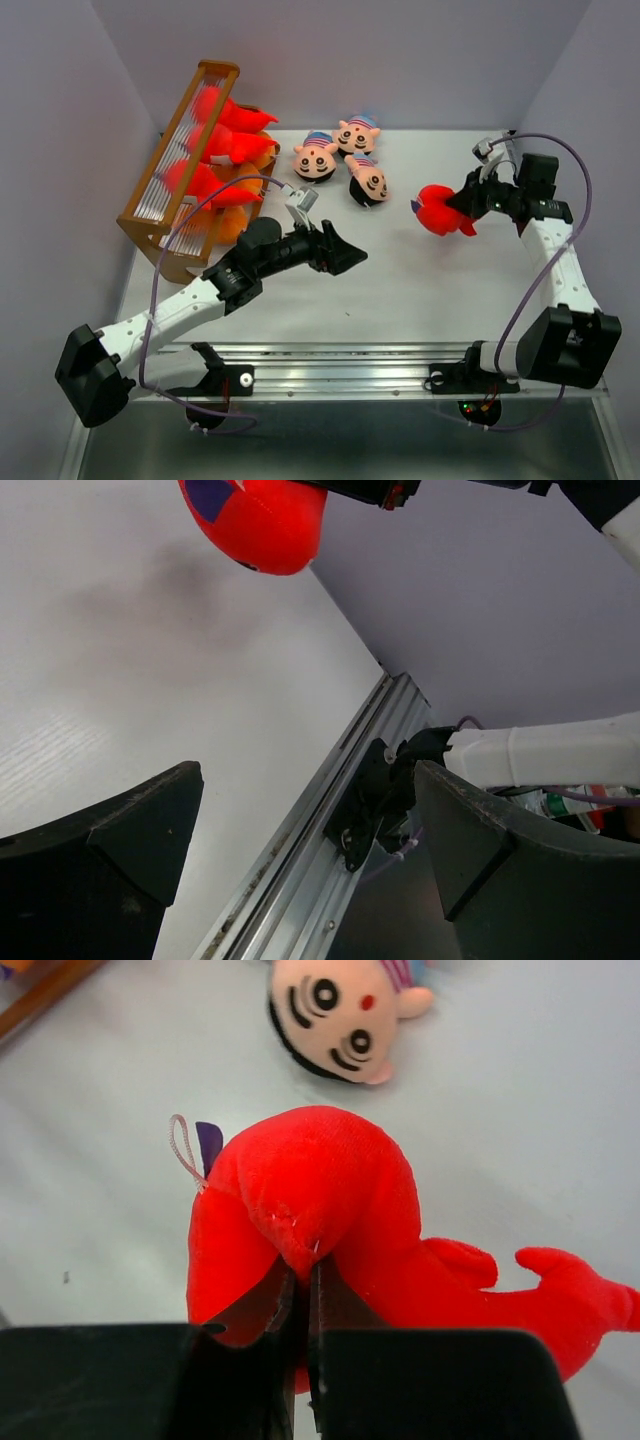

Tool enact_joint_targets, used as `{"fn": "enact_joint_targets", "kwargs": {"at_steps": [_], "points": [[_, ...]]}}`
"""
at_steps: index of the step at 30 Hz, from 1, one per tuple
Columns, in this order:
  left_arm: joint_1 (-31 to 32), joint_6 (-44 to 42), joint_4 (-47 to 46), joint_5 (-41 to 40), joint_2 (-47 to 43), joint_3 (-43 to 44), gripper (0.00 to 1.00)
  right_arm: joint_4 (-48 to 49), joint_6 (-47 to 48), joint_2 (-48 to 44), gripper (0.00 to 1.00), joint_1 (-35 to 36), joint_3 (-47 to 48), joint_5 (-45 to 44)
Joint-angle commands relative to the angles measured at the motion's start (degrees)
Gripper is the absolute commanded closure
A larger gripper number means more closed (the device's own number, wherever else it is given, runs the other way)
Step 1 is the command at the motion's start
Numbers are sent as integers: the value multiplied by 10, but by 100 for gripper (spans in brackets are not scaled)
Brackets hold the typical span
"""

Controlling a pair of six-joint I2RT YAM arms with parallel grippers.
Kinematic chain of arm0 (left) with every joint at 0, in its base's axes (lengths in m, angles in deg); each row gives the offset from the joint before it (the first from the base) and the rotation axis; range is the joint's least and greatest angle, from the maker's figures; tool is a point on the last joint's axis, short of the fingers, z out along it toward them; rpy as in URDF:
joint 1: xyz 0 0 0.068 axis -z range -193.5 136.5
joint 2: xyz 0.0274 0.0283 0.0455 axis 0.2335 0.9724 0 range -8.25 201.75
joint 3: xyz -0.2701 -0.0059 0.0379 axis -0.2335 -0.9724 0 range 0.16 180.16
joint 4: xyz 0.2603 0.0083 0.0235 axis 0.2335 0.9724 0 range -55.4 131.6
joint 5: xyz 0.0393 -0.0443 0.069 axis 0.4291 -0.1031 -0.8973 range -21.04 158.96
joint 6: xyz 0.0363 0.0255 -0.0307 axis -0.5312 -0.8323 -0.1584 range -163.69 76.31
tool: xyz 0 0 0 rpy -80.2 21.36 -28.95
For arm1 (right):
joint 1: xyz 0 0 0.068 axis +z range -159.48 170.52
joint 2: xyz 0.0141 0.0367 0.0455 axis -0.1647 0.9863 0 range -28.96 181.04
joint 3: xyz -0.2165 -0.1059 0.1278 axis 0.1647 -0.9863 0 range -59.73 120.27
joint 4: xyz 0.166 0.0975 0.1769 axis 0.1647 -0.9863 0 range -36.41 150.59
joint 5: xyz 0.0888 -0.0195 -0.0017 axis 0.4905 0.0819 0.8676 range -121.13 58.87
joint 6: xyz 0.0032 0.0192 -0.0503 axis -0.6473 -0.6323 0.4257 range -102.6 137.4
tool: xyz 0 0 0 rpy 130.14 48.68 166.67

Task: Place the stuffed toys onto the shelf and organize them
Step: Pass the stuffed toy from the right arm to the left

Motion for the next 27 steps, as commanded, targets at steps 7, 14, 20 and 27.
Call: {"fn": "enact_joint_targets", "kwargs": {"at_steps": [7,14,20,27], "points": [[82,48,-92,-50,69,0,2,-59,-13,-146,99,40,-86,161],[141,54,-107,-67,140,42,2,-64,-16,-195,99,57,-121,183],[157,56,-110,-67,184,71,2,-84,-2,-211,99,57,-121,194],[161,54,-110,-56,223,105,2,-91,2,-226,99,57,-129,215]]}}
